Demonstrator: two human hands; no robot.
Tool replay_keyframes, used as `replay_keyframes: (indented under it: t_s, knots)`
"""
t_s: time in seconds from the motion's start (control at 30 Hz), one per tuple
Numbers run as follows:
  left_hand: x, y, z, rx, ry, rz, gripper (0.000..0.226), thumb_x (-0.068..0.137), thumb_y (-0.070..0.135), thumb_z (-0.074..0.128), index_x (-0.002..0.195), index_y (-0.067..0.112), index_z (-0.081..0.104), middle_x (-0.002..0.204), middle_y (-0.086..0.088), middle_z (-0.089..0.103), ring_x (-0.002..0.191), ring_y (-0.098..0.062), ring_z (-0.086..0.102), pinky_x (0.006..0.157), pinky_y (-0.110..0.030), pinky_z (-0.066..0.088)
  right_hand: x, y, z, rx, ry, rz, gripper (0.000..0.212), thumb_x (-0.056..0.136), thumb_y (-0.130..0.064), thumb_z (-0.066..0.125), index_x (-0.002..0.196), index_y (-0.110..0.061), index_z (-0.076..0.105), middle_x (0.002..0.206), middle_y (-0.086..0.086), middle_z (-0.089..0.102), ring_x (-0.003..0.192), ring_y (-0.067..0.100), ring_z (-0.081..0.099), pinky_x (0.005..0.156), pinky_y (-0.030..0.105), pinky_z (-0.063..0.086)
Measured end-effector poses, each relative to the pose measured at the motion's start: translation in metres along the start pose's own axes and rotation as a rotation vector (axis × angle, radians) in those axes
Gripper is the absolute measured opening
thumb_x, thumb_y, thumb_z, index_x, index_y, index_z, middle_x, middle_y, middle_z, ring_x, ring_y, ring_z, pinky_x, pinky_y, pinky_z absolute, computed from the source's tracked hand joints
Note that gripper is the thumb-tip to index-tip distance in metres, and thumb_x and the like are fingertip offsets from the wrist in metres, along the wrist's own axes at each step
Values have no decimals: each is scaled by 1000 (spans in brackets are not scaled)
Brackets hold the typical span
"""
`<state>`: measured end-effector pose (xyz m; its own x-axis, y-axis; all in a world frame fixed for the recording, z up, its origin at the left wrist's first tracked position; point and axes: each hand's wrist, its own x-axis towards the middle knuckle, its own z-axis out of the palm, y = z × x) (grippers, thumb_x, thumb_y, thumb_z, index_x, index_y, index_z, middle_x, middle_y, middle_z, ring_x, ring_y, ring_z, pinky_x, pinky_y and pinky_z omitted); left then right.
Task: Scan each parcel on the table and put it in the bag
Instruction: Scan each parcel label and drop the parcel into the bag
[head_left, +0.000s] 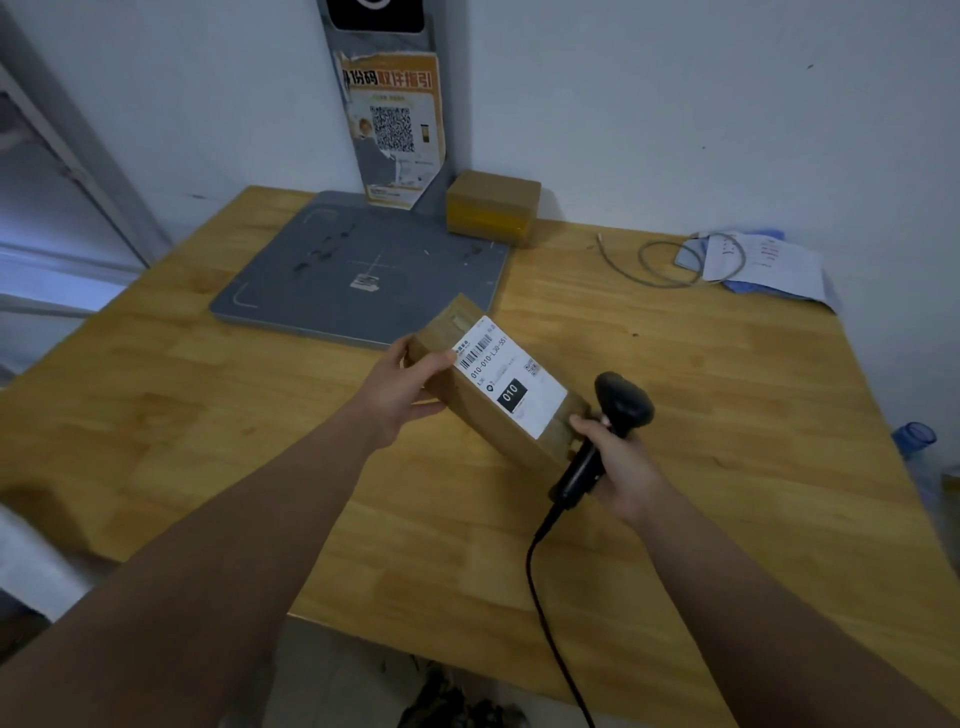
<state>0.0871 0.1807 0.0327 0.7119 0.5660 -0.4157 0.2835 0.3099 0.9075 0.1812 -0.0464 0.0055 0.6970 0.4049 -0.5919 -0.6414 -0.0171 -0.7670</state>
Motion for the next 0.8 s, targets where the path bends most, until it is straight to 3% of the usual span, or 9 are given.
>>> replay_keyframes:
  t_s: [0.17, 0.27, 0.3, 0.43, 0.53, 0.67, 0.8]
  knots:
    - [-1, 1, -16, 65, 107, 88, 61, 82, 24, 76, 134, 25, 43, 119, 2, 55, 108, -22, 61, 78, -33, 55, -15, -30, 20, -426, -6, -111, 28, 80, 5, 57, 107, 0, 61, 67, 8, 50, 62, 22, 49, 65, 36, 42]
    - [-2, -1, -25, 109, 102, 104, 66, 81, 23, 77, 138, 25, 44, 120, 2, 55, 110, -21, 60, 79, -32, 55, -31, -36, 35, -558, -120, -288, 4, 84, -4, 59, 81, -4, 57, 55, 8, 49, 50, 21, 46, 50, 29, 40]
    - [0, -3, -27, 125, 104, 113, 69, 79, 23, 78, 139, 25, 44, 120, 1, 55, 111, -20, 59, 82, -34, 55, -35, -34, 38, -619, -157, -345, 14, 86, -10, 62, 76, -3, 56, 53, 8, 51, 47, 21, 48, 48, 27, 41]
    - [1, -9, -34, 101, 123, 149, 69, 78, 23, 79, 139, 24, 46, 119, -1, 57, 112, -20, 59, 84, -32, 53, -42, -15, 46, -758, -188, -457, 18, 86, -23, 69, 86, -5, 63, 56, 2, 59, 43, 16, 57, 47, 28, 48]
    - [1, -10, -34, 101, 128, 176, 67, 80, 23, 78, 138, 23, 47, 113, 2, 57, 110, -20, 59, 83, -31, 51, -43, -4, 48, -772, -167, -476, 19, 86, -27, 70, 81, -10, 62, 55, -1, 58, 42, 16, 56, 47, 29, 48]
    - [4, -11, -36, 124, 126, 191, 66, 81, 22, 77, 139, 23, 45, 118, -1, 55, 111, -20, 57, 84, -30, 51, -46, -2, 54, -775, -149, -467, 21, 86, -27, 69, 72, -17, 57, 47, -9, 54, 39, 13, 53, 45, 25, 45]
    - [5, -12, -37, 152, 128, 196, 66, 82, 23, 75, 140, 25, 43, 127, -5, 52, 115, -21, 55, 81, -28, 52, -47, -5, 55, -803, -75, -450, 14, 85, -20, 65, 76, -16, 56, 48, -7, 54, 35, 7, 51, 40, 18, 41]
